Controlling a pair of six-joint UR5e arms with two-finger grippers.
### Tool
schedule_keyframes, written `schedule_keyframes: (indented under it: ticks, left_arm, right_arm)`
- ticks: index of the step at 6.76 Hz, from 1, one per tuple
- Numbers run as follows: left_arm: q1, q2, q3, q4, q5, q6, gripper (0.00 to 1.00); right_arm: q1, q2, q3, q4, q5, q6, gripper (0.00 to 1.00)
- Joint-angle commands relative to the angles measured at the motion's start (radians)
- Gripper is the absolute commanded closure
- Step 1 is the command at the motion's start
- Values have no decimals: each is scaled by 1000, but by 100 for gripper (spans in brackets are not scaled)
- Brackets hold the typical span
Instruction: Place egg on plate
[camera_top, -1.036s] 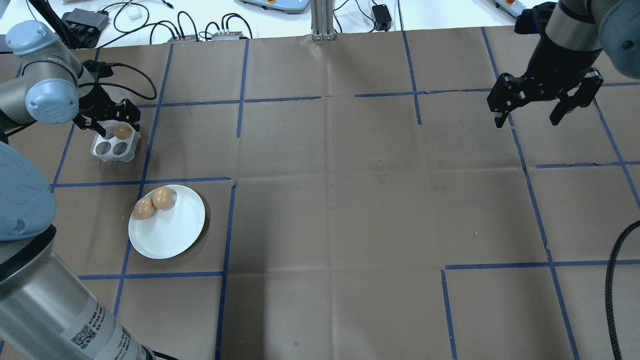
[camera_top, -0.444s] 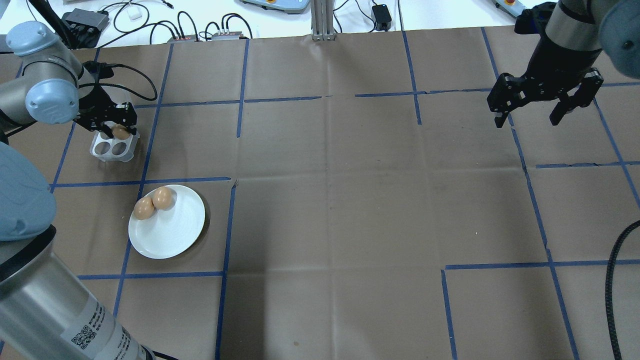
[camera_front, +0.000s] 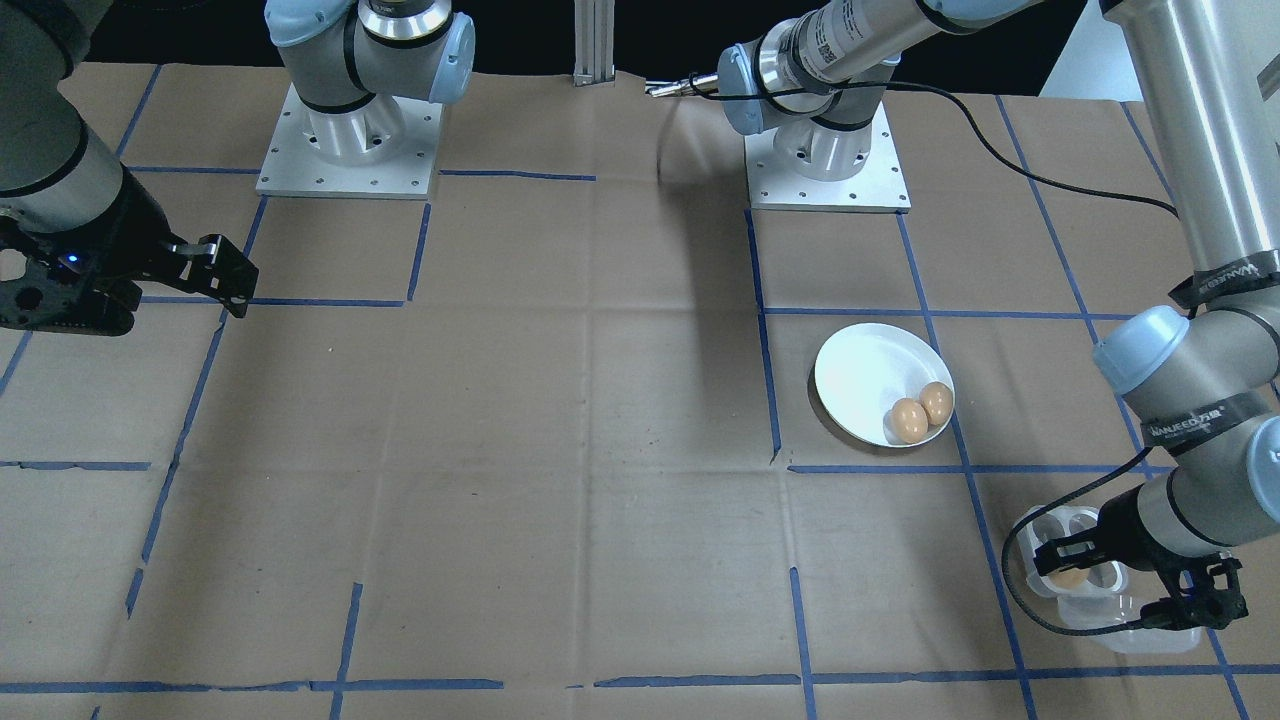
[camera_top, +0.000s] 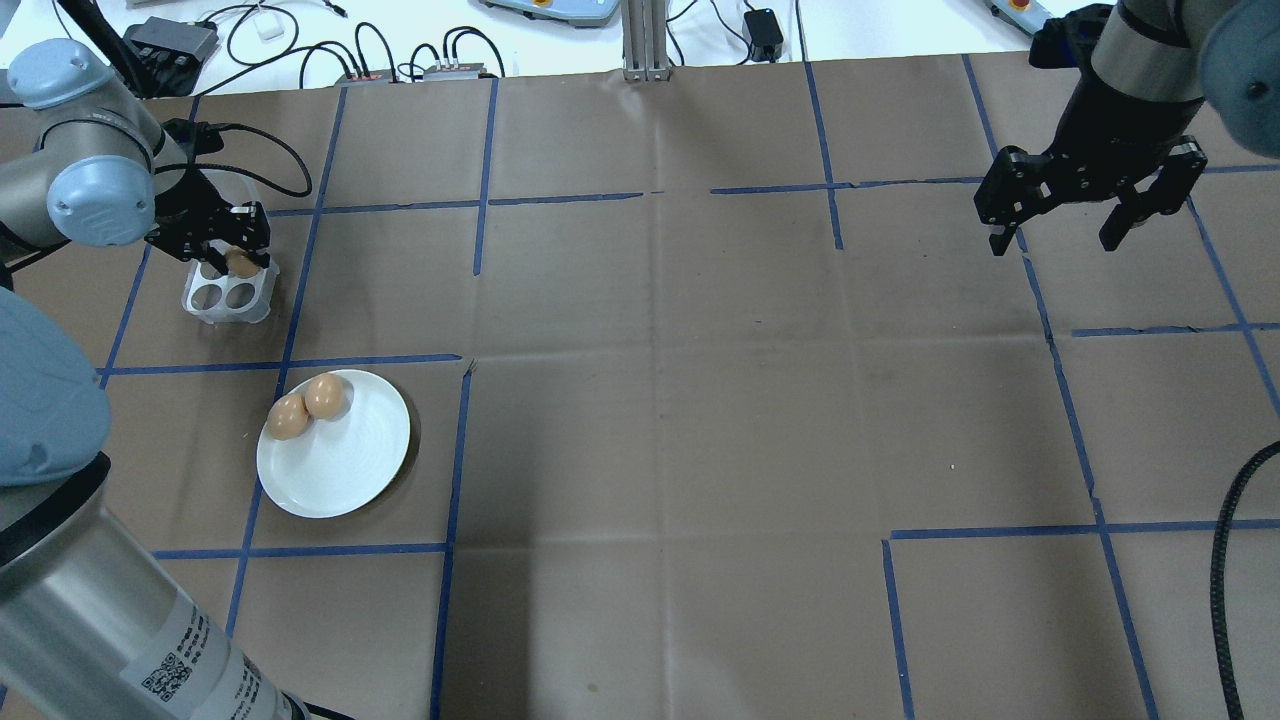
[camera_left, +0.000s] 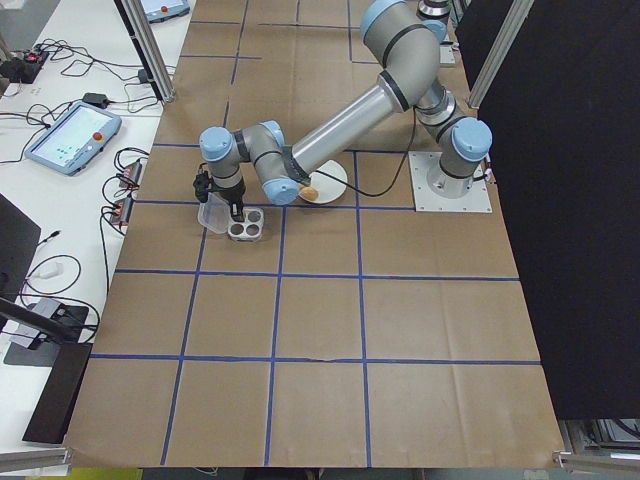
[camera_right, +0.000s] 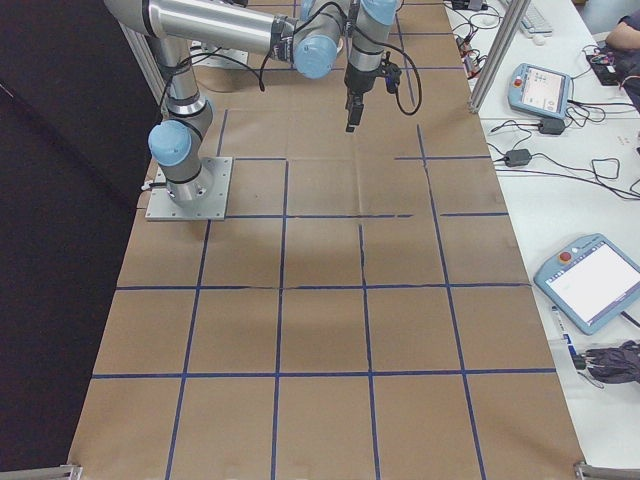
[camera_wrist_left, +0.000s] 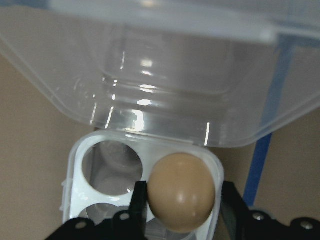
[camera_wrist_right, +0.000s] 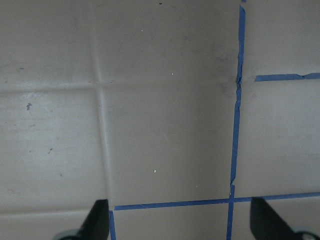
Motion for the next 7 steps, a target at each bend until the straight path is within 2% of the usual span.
schedule_keyframes:
  ticks: [1, 2, 4, 5, 7]
  left_arm:
    - [0, 8, 1, 1, -2, 0, 79]
    - [0, 16, 1, 0, -1, -1, 85]
    - [0, 39, 0, -2, -1, 2, 89]
    - [-2, 69, -2, -49, 1, -3, 90]
    - [-2, 156, -20, -231, -1, -44, 94]
  right_arm:
    - [0, 0, 0, 0, 0, 0, 0]
    - [0, 0, 0, 0, 0, 0, 0]
    - [0, 0, 0, 0, 0, 0, 0]
    - [0, 0, 0, 0, 0, 0, 0]
    - [0, 0, 0, 0, 0, 0, 0]
